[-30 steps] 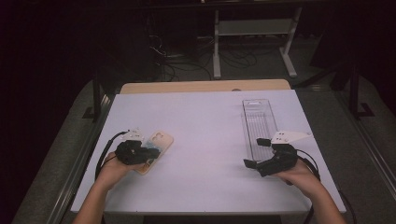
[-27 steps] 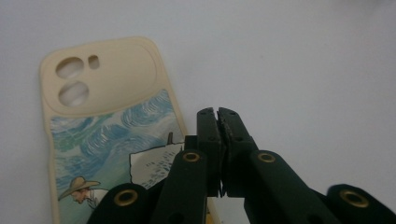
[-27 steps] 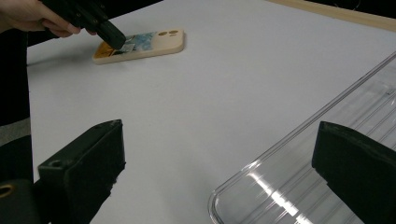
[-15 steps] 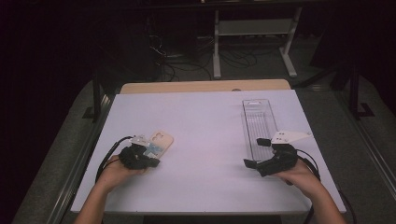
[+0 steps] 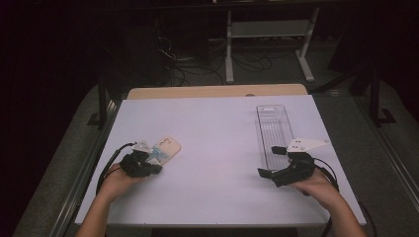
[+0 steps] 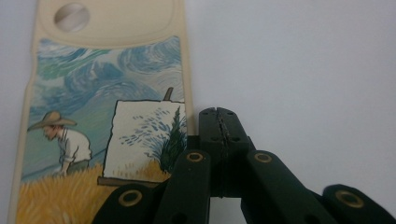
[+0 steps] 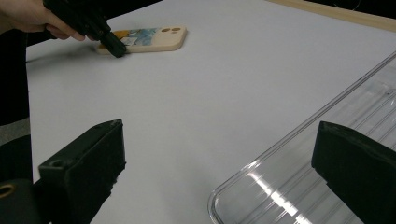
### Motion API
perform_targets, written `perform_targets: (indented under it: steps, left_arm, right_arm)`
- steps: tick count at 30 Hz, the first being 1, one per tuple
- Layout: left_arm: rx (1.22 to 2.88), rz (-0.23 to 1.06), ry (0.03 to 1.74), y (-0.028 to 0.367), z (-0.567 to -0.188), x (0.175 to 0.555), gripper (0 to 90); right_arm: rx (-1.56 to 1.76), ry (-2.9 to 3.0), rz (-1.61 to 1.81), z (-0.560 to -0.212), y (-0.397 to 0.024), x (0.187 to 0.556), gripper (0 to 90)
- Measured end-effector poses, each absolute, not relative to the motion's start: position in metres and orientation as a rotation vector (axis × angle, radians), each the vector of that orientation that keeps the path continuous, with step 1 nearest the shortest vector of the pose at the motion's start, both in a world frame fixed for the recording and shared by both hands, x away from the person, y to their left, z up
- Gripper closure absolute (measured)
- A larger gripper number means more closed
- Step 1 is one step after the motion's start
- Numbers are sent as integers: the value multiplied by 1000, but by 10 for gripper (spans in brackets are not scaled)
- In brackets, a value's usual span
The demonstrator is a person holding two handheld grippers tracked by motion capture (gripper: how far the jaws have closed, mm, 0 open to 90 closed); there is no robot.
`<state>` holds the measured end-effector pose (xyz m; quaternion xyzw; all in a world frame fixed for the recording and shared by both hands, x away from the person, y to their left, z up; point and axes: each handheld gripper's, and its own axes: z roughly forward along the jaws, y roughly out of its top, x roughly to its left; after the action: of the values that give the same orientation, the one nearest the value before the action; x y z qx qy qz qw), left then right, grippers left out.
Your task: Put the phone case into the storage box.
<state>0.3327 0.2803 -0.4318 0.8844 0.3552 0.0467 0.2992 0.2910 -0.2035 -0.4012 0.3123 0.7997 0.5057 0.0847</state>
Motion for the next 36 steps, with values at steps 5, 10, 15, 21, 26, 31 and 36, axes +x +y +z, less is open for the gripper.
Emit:
perform_targets:
  steps: [5, 10, 15, 21, 26, 31, 36]
  left_arm:
    - [2338, 127, 958, 284, -431, 333, 899]
    - [2321, 127, 890, 286, -423, 333, 892]
    - [2228, 97, 878, 284, -415, 329, 851]
    - [2145, 75, 798, 282, -405, 325, 779]
    - [2109, 105, 735, 276, -397, 315, 658]
    - [2084, 135, 699, 275, -394, 306, 483]
    - [2044, 180, 659, 272, -395, 300, 271]
  right_arm:
    - [930, 2388, 1502, -401, -204, 291, 23]
    - [929, 2387, 1500, -401, -204, 291, 23]
    - [927, 2382, 1504, -402, -203, 291, 24]
    - [928, 2379, 1503, -402, -203, 291, 26]
    - [925, 2378, 1507, -402, -204, 291, 27]
    - [928, 2378, 1506, -402, -204, 291, 28]
    - [925, 2377, 1507, -402, -204, 291, 29]
